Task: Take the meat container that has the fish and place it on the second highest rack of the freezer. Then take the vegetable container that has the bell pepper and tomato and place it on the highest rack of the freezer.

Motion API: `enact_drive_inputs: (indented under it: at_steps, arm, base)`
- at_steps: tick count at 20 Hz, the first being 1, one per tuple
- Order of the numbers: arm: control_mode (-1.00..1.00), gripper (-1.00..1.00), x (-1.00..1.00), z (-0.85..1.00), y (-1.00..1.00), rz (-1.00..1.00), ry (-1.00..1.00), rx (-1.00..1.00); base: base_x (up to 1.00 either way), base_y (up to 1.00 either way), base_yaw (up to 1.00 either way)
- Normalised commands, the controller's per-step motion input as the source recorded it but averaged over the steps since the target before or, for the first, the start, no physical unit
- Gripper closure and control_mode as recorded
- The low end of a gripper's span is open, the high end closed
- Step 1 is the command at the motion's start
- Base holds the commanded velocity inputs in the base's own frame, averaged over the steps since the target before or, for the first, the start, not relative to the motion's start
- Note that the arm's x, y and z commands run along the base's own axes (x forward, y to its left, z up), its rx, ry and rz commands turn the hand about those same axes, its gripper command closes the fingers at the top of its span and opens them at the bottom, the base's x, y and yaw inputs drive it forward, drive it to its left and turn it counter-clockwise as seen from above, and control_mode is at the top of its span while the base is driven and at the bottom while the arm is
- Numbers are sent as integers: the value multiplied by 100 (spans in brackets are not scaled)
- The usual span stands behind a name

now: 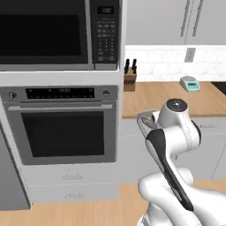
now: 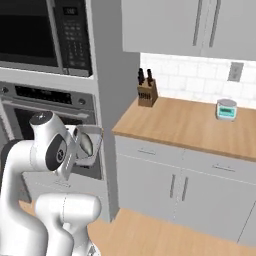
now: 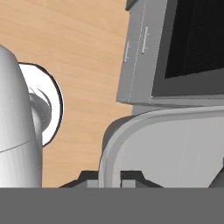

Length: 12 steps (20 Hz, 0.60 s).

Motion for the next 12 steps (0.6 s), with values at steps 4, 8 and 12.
enact_drive_inputs:
  at_steps: [4,8,12]
  arm:
    - [100,100,0,0,0,0,0,0]
    - [100,100,0,0,0,0,0,0]
    - [100,100,0,0,0,0,0,0]
  base:
    - [-34,98,12]
    - [0,100,3]
    - [0,100,0]
